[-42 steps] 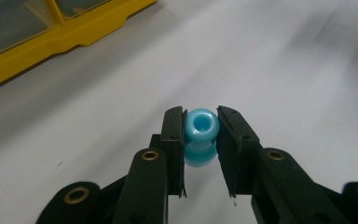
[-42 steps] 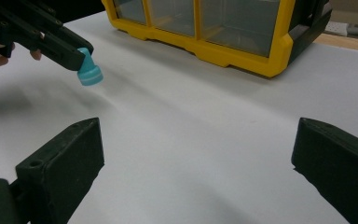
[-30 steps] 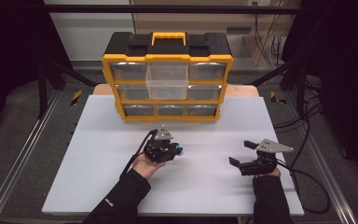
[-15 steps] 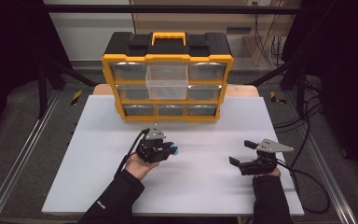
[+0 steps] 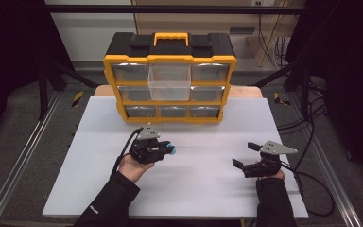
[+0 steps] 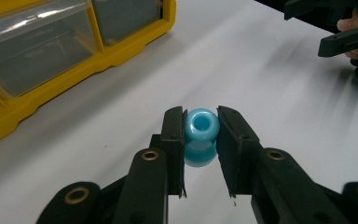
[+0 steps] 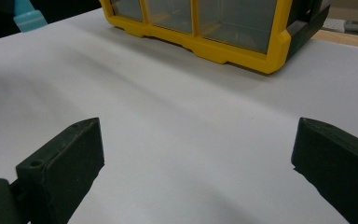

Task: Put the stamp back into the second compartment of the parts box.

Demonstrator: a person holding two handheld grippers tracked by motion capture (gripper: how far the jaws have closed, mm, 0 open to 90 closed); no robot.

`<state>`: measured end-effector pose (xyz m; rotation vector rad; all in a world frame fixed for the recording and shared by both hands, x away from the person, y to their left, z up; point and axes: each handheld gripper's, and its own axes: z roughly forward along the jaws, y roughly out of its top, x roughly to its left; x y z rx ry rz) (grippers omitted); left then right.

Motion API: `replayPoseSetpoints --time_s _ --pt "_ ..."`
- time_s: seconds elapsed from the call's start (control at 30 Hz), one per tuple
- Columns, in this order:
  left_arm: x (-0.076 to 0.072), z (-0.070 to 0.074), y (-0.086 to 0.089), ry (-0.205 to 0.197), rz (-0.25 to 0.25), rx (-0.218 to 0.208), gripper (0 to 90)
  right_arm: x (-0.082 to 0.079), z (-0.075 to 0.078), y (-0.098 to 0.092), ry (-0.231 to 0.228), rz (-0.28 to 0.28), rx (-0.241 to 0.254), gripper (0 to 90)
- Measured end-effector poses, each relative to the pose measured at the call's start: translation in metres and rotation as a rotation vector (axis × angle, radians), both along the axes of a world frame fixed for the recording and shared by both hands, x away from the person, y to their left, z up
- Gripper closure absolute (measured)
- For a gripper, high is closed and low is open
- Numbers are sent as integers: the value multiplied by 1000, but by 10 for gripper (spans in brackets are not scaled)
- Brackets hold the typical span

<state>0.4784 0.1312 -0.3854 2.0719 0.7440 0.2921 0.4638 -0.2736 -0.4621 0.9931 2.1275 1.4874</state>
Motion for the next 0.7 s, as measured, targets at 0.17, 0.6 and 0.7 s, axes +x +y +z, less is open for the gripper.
replayPoseSetpoints --time_s 0.17,0.6,0.7 --pt "-2 10 7 -12 6 -5 724 0 0 0 1 1 -2 28" --pt "-4 32 23 -35 15 -5 724 -1 0 0 1 2 3 28" --pt "-5 38 26 -44 17 -6 724 -1 0 0 0 1 4 28"
